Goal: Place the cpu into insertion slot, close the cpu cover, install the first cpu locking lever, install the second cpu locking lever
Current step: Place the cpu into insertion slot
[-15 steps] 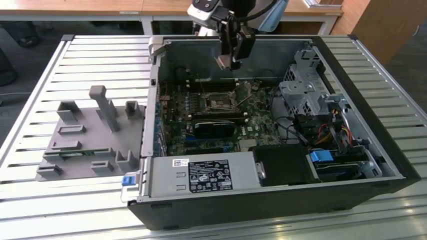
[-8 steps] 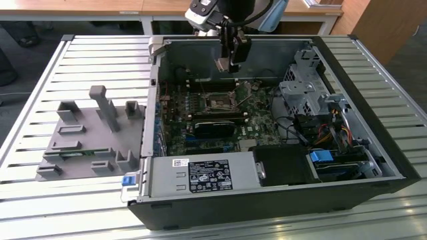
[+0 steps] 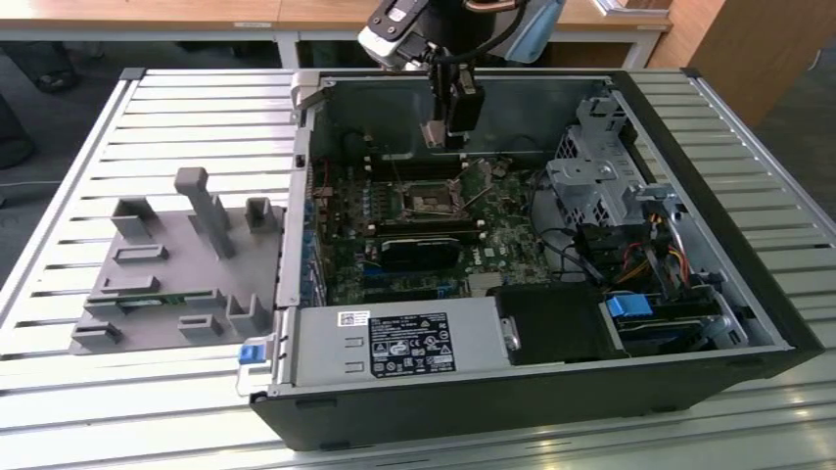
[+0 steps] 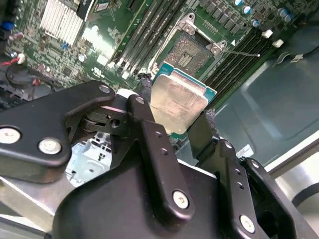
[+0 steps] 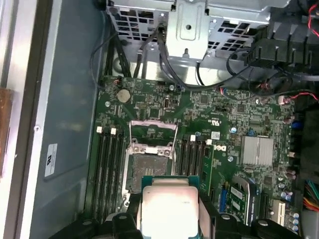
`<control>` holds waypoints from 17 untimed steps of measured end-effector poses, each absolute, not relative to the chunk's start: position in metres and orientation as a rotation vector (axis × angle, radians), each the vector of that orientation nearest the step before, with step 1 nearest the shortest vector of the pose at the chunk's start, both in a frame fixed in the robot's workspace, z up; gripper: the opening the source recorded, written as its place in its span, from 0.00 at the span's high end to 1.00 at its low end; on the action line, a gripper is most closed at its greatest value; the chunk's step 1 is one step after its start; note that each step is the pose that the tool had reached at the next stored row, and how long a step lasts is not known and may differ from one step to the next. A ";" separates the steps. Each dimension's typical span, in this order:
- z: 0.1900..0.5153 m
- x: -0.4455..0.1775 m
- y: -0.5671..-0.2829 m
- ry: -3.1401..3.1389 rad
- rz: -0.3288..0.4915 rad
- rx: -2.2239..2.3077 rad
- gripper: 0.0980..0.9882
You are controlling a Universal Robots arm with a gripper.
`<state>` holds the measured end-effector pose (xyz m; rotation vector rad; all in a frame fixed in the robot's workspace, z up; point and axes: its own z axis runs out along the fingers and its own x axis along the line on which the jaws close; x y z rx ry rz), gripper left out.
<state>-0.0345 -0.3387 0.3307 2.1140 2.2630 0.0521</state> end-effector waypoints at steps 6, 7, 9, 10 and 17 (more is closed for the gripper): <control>0.327 -0.034 -0.339 2.253 0.040 2.114 0.50; 0.326 -0.034 -0.339 2.253 0.040 2.114 0.50; 0.324 -0.035 -0.339 2.253 0.040 2.114 0.50; 0.323 -0.035 -0.339 2.253 0.040 2.114 0.50; 0.317 -0.035 -0.339 2.253 0.040 2.114 0.50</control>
